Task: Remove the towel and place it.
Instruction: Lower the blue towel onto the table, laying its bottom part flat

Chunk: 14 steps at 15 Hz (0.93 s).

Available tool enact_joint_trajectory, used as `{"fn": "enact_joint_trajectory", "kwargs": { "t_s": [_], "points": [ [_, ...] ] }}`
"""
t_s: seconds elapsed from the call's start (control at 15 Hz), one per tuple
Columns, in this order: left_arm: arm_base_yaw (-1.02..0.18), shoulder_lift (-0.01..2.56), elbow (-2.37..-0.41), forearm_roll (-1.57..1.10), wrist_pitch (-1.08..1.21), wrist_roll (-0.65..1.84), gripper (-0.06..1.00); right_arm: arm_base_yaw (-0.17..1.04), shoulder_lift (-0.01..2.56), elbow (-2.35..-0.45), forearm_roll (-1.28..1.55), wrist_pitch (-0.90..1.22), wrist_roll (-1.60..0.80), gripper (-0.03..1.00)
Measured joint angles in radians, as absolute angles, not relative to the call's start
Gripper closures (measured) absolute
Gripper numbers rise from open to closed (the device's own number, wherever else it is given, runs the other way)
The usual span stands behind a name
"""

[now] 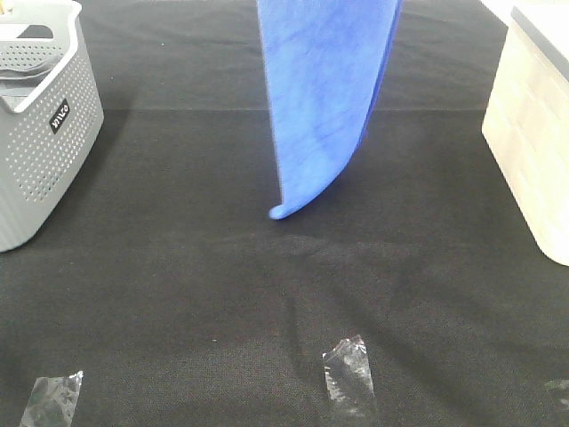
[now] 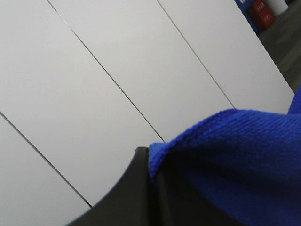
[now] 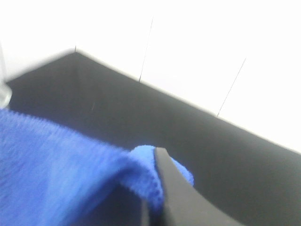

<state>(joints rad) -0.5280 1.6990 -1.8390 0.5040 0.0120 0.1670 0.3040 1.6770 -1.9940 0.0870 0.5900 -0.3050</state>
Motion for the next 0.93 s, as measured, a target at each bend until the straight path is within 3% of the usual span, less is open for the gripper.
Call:
{"fn": "enact_joint_trajectory", "kwargs": {
  "t_s": [0.4,0.6,0.93],
  "points": [
    [-0.359,1.797,-1.85,0.504,-0.338,0.167,0.94,0.304,1.753,-1.994,0.095,0.144,-0.324,0.94],
    [-0.305,1.986,-2.055,0.499,-0.425,0.167,0.94,0.304,1.863,-2.0,0.095,-0.099,-0.324,0.94],
    [-0.3,2.293,-2.461,0.499,-0.389,0.213,0.94,0.304,2.074,-2.26,0.065,-0.108,-0.325,0.94]
  ]
}}
